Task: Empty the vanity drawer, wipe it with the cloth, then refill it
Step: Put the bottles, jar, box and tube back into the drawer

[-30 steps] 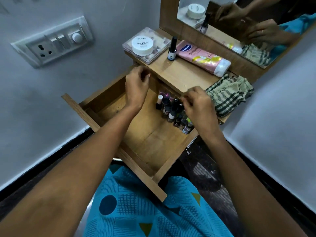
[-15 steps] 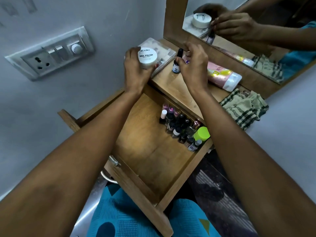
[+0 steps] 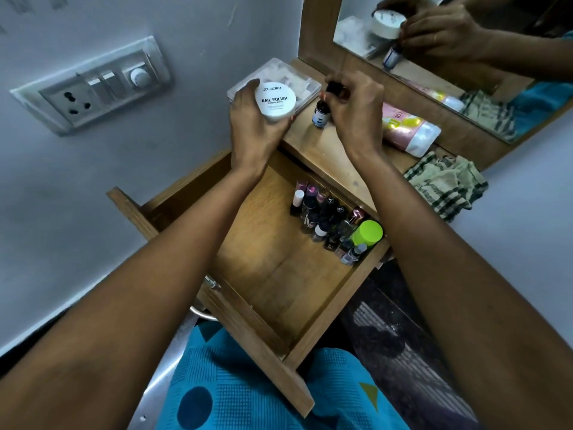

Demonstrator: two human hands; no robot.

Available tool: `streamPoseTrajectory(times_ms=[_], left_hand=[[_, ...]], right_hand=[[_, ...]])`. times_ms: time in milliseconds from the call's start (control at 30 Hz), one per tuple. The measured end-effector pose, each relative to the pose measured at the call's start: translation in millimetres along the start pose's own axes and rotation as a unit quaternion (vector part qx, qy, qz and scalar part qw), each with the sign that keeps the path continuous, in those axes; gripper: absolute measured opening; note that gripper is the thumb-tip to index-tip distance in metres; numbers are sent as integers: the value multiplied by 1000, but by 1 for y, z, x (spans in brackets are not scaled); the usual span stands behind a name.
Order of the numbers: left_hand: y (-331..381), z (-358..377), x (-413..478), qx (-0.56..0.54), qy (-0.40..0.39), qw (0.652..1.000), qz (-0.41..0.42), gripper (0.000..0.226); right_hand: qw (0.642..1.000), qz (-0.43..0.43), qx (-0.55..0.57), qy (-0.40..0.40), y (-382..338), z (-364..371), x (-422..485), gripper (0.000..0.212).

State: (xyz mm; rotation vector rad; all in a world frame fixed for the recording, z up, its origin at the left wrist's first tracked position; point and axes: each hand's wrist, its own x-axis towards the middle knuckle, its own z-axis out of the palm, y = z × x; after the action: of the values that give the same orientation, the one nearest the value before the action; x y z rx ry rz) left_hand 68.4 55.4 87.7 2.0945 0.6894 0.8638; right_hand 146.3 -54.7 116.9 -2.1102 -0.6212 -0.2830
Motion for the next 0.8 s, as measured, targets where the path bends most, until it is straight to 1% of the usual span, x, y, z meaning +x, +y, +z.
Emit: streamPoseTrajectory(times_ms=[200, 300, 433, 567, 633, 800], left_hand=[[7, -18, -44, -3, -34, 999, 12, 69], [7, -27, -70, 16, -49, 999, 14, 66], [4, -35, -102, 36, -87, 996, -3, 68], [3, -39, -131, 48, -119, 991, -24, 68], [2, -41, -144, 59, -151, 986, -40, 70], [-1, -41, -169, 81, -264, 958, -72, 81]], right_hand=[[1000, -6, -3, -9, -9, -21, -23, 25], [1000, 11, 14, -19, -12, -28, -39, 23], [999, 21, 32, -17, -13, -35, -67, 26], [999, 15, 19, -31, -11, -41, -96, 23], [999, 16, 20, -42, -9, -43, -108, 22], [997, 30, 7, -65, -2, -46, -131, 22]])
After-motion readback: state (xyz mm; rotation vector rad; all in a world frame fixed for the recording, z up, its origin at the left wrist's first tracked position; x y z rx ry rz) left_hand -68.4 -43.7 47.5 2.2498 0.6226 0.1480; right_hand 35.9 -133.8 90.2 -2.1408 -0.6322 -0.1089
